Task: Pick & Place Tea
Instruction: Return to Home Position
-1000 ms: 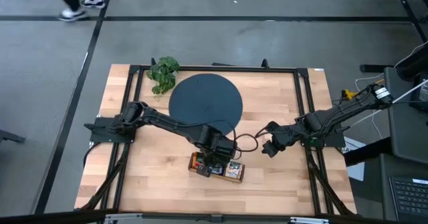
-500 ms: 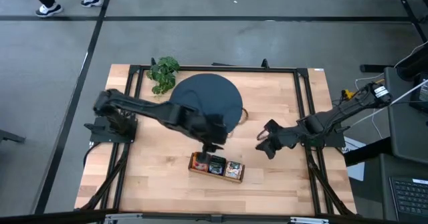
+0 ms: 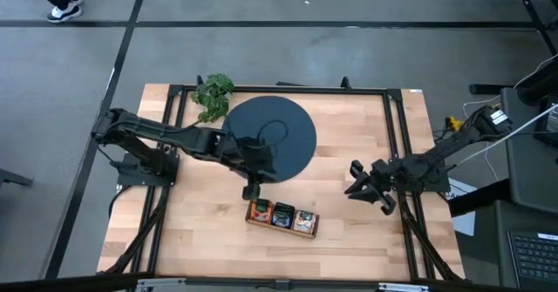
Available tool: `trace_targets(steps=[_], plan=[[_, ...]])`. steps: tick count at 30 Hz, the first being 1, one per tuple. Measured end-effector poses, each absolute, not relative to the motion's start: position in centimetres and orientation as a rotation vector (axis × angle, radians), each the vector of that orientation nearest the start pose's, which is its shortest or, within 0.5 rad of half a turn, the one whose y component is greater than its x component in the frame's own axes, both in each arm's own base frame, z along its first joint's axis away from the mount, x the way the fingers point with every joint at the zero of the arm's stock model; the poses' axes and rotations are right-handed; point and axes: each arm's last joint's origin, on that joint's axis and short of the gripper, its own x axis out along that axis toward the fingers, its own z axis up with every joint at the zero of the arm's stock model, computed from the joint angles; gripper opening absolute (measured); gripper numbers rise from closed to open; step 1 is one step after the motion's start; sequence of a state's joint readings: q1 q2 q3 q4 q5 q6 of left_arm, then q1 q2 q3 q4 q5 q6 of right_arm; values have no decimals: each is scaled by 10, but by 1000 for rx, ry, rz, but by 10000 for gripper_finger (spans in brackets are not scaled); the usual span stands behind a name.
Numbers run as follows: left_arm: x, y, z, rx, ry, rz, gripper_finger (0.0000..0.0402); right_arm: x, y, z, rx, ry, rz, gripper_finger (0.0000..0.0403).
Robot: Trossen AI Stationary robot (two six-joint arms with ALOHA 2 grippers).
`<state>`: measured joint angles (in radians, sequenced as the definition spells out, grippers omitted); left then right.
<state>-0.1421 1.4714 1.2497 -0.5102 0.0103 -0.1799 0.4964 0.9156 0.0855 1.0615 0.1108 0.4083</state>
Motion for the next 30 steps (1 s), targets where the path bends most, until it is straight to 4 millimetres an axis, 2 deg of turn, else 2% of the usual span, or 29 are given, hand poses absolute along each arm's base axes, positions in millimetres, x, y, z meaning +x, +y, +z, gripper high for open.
trace_targets(steps=[3, 8, 12, 17, 25, 30], plan=[[310, -38, 312, -148, 728, -29, 116, 136, 65, 177, 454, -113, 436, 75], [302, -27, 325, -218, 677, 69, 116, 137, 58, 169, 349, -23, 449, 75], [293, -23, 334, -260, 642, 104, 116, 133, 55, 170, 234, -30, 510, 75], [283, -21, 345, -329, 597, 121, 116, 124, 47, 168, 147, 11, 472, 75], [279, -21, 349, -488, 581, 166, 116, 106, 37, 175, 26, -68, 418, 75], [279, -21, 348, -568, 591, 198, 116, 97, 34, 168, 33, -5, 416, 75]])
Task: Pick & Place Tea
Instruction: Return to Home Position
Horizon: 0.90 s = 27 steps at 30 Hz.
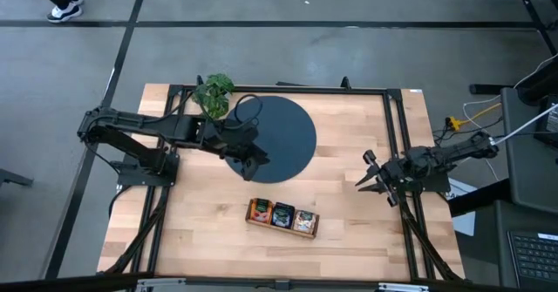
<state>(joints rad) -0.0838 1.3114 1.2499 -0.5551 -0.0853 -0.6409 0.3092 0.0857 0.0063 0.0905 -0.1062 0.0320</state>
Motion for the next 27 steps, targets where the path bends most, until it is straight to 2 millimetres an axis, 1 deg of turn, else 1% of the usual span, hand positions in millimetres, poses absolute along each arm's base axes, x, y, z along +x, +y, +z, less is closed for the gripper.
trace_targets(steps=[2, 3, 6, 9, 11, 14, 17, 21, 25, 27], plan=[[279, -21, 348, -611, 584, 210, 116, 93, 33, 167, 27, -6, 414, 75], [279, -21, 348, -624, 583, 213, 116, 92, 33, 169, 7, -35, 411, 75], [279, -24, 349, -615, 578, 199, 116, 92, 32, 169, -55, -48, 405, 75], [279, -27, 349, -575, 581, 176, 116, 93, 32, 168, -15, -24, 388, 75], [277, -31, 344, -540, 586, 169, 116, 92, 32, 168, 48, -13, 388, 75], [267, -36, 322, -529, 555, 152, 116, 92, 32, 168, 108, -1, 389, 75], [251, -43, 294, -536, 518, 61, 116, 92, 32, 168, 128, 2, 389, 75], [221, -48, 257, -551, 580, 9, 116, 93, 32, 168, 128, 4, 389, 75], [187, -49, 236, -515, 564, -25, 116, 93, 32, 168, 127, 3, 389, 75], [171, -47, 221, -483, 557, -31, 116, 93, 32, 168, 127, 3, 389, 75]])
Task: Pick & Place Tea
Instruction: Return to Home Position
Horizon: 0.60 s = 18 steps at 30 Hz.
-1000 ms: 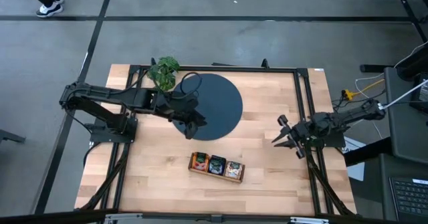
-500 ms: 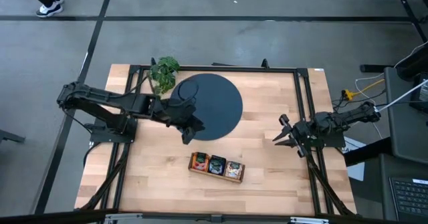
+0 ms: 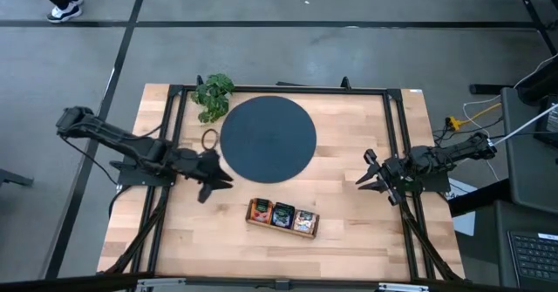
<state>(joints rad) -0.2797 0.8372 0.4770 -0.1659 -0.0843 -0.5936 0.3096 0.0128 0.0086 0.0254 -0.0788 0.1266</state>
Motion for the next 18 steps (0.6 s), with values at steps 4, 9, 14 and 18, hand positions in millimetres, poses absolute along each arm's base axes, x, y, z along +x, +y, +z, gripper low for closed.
trace_targets(steps=[4, 9, 14, 18], plan=[[144, -42, 191, -472, 482, -107, 116, 93, 32, 168, 128, 4, 389, 75], [122, -40, 157, -489, 370, -238, 116, 93, 32, 168, 128, 4, 390, 75], [113, -38, 152, -442, 252, -296, 116, 93, 32, 168, 128, 4, 390, 75], [109, -37, 162, -348, 133, -328, 116, 92, 32, 168, 126, 3, 390, 75]])
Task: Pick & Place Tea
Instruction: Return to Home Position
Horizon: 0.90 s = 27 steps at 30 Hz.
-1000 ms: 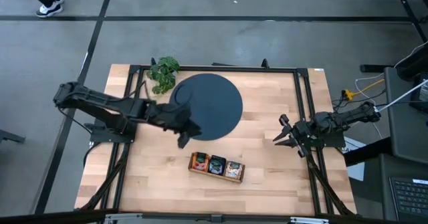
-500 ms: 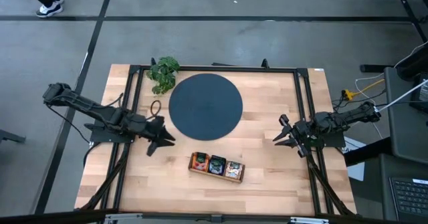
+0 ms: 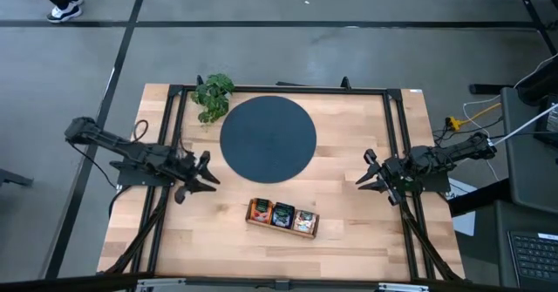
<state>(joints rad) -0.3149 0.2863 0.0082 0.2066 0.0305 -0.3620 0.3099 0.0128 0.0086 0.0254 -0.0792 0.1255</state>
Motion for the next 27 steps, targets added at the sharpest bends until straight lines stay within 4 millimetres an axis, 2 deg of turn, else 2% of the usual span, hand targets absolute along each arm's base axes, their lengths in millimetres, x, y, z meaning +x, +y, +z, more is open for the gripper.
trace_targets(steps=[4, 7, 15, 19, 27], plan=[[101, -33, 174, -276, -27, -331, 116, 92, 32, 168, 126, 3, 390, 75], [93, -30, 177, -237, -79, -313, 116, 92, 32, 168, 127, 3, 390, 75], [92, -30, 175, -125, -76, -342, 116, 93, 32, 168, 126, 6, 390, 75], [93, -29, 173, -30, -78, -269, 116, 93, 32, 168, 124, 9, 390, 75], [94, -27, 168, -79, -21, -207, 116, 93, 32, 168, 125, 10, 390, 75]])
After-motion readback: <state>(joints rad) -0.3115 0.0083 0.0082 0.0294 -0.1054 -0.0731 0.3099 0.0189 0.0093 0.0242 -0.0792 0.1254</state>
